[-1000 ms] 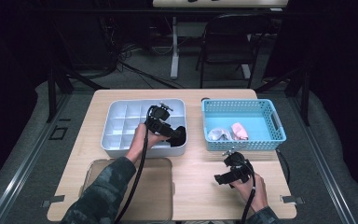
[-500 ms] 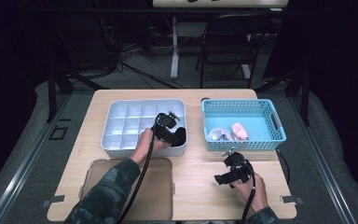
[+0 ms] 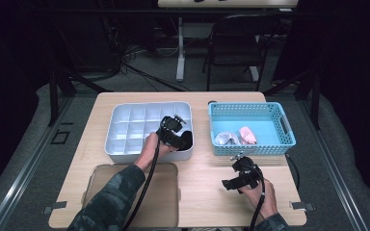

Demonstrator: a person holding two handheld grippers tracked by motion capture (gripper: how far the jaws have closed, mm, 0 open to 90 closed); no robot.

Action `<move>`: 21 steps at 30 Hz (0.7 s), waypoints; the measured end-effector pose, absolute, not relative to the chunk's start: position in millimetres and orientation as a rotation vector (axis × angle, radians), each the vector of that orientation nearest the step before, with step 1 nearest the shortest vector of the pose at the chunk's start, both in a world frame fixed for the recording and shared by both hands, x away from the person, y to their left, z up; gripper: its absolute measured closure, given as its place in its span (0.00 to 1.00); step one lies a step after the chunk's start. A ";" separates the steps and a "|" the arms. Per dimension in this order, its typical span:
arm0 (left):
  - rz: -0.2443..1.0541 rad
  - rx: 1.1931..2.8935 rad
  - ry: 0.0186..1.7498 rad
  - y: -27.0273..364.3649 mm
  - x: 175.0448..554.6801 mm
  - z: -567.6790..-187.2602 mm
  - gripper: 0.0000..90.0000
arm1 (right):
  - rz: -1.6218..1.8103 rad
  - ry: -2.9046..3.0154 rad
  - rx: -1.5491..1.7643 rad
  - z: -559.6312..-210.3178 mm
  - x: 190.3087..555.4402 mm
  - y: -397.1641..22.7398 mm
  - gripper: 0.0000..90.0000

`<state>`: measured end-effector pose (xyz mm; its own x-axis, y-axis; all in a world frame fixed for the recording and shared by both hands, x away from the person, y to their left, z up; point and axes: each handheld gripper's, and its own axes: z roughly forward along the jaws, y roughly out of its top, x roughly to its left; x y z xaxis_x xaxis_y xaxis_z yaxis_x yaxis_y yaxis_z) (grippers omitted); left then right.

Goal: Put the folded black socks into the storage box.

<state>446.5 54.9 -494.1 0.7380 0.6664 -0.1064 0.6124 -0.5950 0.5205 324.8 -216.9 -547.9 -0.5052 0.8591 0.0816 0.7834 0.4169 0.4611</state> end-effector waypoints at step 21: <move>0.230 2.372 0.851 88.1 387.7 -474.4 0.16 | 0.735 2.479 1.468 -539.4 325.6 -227.9 0.07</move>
